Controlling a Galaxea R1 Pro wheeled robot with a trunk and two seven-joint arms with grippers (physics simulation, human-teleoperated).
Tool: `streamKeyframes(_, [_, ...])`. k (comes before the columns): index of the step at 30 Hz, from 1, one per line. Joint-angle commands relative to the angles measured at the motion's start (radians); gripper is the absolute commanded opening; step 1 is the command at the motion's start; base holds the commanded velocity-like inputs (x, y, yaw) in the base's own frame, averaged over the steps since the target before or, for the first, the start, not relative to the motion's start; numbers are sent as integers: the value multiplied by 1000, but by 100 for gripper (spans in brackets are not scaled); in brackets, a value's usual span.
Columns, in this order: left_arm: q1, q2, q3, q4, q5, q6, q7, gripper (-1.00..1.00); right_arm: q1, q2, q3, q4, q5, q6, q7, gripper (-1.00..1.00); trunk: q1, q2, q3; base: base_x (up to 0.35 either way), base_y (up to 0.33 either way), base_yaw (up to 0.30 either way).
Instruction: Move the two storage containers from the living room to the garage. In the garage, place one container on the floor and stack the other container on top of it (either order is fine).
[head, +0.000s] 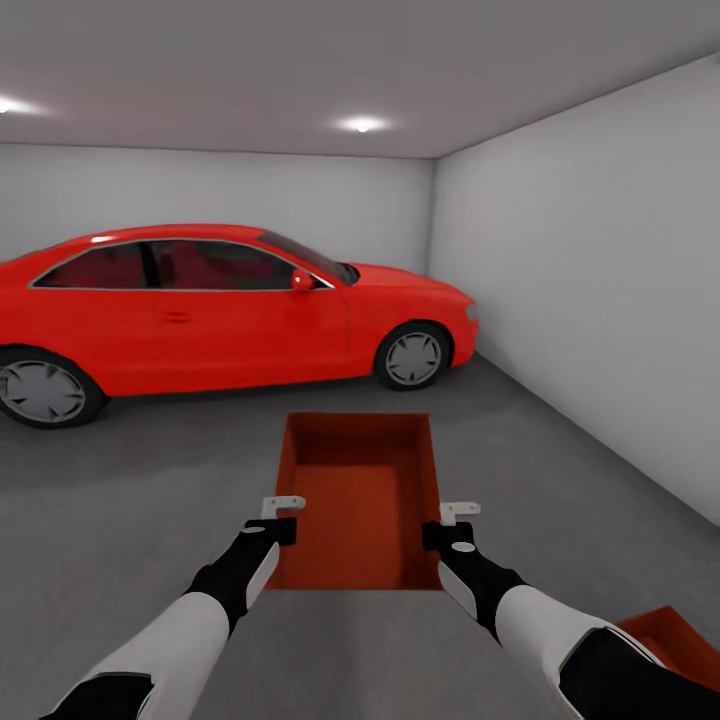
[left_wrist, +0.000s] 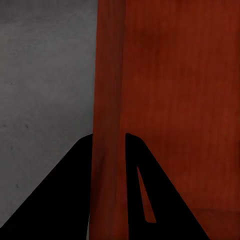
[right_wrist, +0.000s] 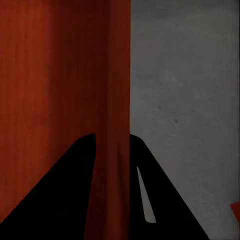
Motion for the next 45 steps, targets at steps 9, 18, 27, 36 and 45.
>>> streamKeyframes(9, [0,46,-3,8,-7,7,6,-100,-2,0,-13,-3,3,-40,1,-100,1,-2,-2,322,0,-286])
streamKeyframes(18, [0,46,-4,8,-7,7,6,-100,-2,0,-13,-3,3,-40,1,-100,1,-2,-2,322,0,-286])
streamKeyframes(27, [0,46,-3,7,-7,7,6,-100,-2,0,-13,-3,3,-40,1,-100,1,-2,-2,322,0,-286])
streamKeyframes(36, [0,46,-4,7,-7,7,6,-100,-2,0,-13,-3,3,-40,1,-100,1,-2,-2,322,0,-286])
streamKeyframes(45, [0,46,-5,4,-8,7,6,-100,-2,0,-13,-3,3,-40,1,-100,1,-2,-2,322,0,-286])
